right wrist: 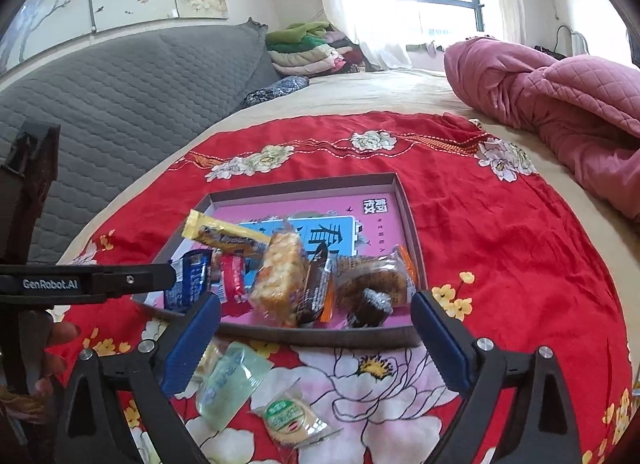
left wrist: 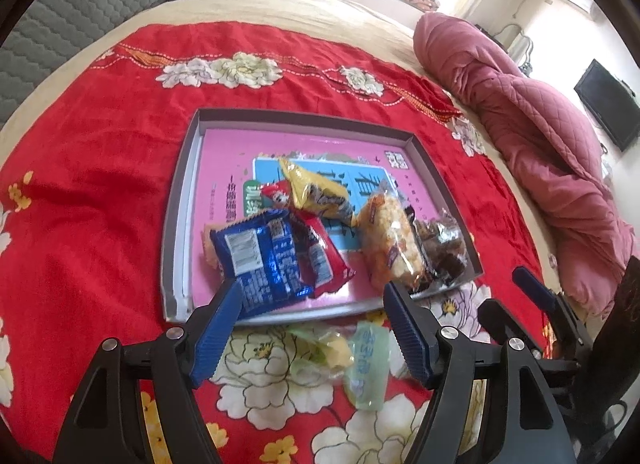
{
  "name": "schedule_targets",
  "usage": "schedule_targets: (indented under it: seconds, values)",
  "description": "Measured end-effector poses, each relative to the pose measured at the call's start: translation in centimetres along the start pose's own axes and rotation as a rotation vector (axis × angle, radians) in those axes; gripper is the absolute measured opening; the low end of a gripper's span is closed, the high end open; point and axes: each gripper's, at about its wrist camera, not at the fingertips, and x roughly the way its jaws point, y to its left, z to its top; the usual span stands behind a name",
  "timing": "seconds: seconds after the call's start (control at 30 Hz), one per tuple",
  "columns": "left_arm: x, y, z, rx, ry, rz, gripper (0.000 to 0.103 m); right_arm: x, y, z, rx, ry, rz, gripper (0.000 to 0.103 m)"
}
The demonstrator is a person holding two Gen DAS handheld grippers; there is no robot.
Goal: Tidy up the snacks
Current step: 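Move both tools back toward the last snacks beside the tray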
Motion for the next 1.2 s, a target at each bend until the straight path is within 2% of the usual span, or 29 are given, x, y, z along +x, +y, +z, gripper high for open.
schedule_targets:
  seconds: [0.47,0.73,1.2]
  values:
    - [-0.4,0.9,-1.7,-0.005,0.037,-0.01,0.075,-1.1,0.6,-1.4,0.018,0.063,0.046,0.101]
    - [-0.5,0.9,-2.3,-0.001,0.051,-0.014,0.075,-1.6,1.3,-1.7,-0.02,0.054,0.018,0.101]
    - [-0.1,0.5,-3.7,0.002,0.1,-0.028,0.075,-1.5,1.3,-2.7,-0.032,0.118,0.009,0.101]
